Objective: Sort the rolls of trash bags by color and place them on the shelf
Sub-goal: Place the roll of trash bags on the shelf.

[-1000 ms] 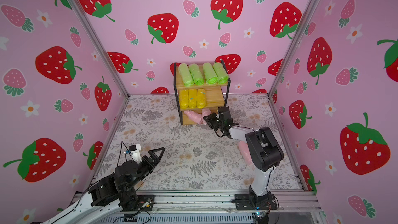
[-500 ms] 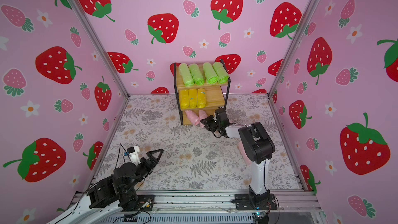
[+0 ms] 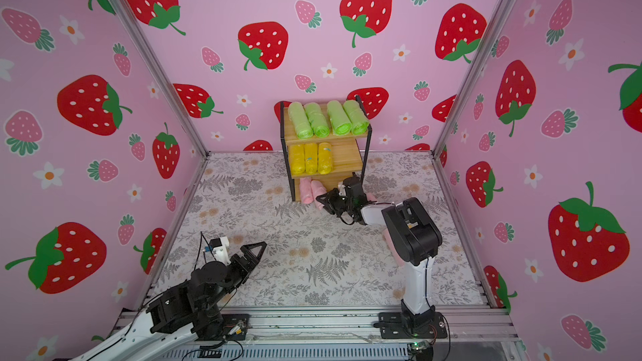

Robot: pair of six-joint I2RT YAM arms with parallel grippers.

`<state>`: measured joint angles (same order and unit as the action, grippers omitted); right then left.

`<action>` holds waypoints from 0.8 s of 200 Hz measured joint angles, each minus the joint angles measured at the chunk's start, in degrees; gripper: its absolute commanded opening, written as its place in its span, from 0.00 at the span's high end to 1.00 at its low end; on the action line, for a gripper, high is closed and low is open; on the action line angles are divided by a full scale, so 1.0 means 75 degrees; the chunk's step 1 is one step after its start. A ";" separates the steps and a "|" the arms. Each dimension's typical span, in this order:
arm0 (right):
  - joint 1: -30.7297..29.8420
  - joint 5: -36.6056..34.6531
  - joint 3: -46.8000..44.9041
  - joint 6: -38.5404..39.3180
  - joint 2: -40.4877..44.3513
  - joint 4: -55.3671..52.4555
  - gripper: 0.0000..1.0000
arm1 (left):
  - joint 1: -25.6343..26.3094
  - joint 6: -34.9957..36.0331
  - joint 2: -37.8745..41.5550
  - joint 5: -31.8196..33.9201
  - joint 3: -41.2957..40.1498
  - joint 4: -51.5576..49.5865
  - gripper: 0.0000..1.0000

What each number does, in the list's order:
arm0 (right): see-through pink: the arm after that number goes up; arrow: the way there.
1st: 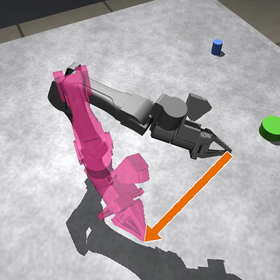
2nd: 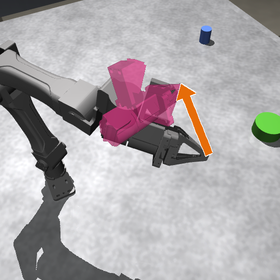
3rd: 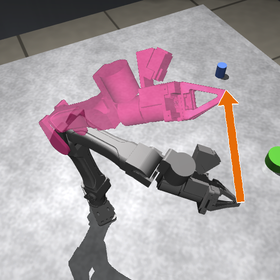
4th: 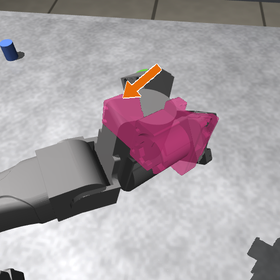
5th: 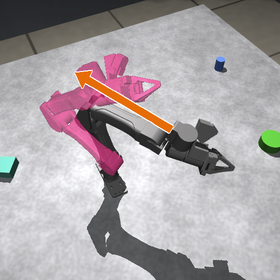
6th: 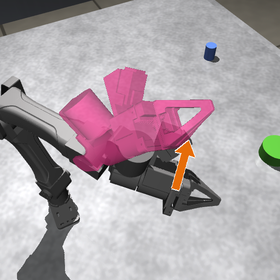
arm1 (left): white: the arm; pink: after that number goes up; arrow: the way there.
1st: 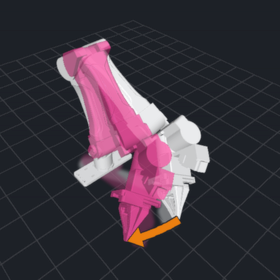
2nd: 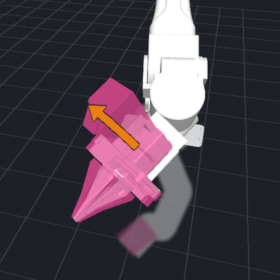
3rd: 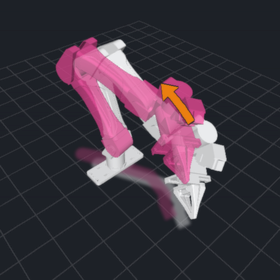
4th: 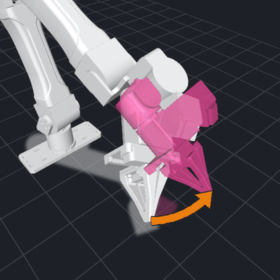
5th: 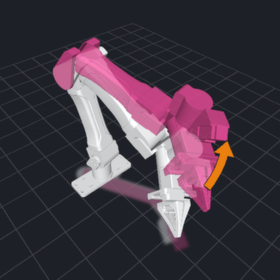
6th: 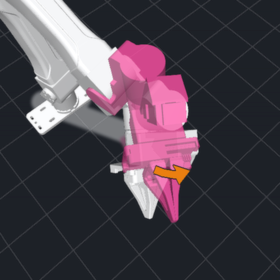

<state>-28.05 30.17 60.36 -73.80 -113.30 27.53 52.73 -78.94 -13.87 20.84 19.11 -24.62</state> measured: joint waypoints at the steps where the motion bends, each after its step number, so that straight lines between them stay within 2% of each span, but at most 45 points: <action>1: 0.0000 -0.0003 0.0000 0.0000 0.0000 0.0000 1.00 | 0.0000 -0.0003 0.0003 0.0000 0.0000 0.0000 0.01; 51: 0.0064 -0.0050 0.0554 -0.0192 -0.0405 0.0044 1.00 | 0.0000 -0.0035 0.0096 0.0000 0.0000 -0.0003 0.01; 76: 0.0099 -0.0131 0.0895 -0.0344 -0.0691 0.0044 0.80 | 0.0000 -0.0035 0.0160 0.0000 -0.0003 -0.0006 0.01; 85: 0.0117 -0.0166 0.1029 -0.0434 -0.0804 0.0044 0.67 | 0.0000 -0.0035 0.0187 0.0000 -0.0003 -0.0009 0.01; 92: 0.0140 -0.0187 0.1119 -0.0545 -0.0889 0.0047 0.51 | 0.0000 -0.0035 0.0204 0.0003 -0.0003 -0.0009 0.01; 103: 0.0181 -0.0198 0.1241 -0.0656 -0.1000 0.0050 0.39 | 0.0000 -0.0035 0.0210 0.0003 -0.0003 -0.0009 0.01; 125: 0.0265 -0.0221 0.1431 -0.0863 -0.1139 0.0032 0.31 | 0.0000 -0.0050 0.0233 0.0003 -0.0017 -0.0015 0.01; 160: 0.0312 -0.0227 0.1434 -0.0947 -0.1139 -0.0364 0.29 | 0.0000 -0.0050 0.0358 0.0000 -0.0023 -0.0166 0.01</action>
<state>-25.71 28.47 71.11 -80.90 -121.84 24.80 52.73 -79.31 -11.18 20.84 18.94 -25.87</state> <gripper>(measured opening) 0.706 0.987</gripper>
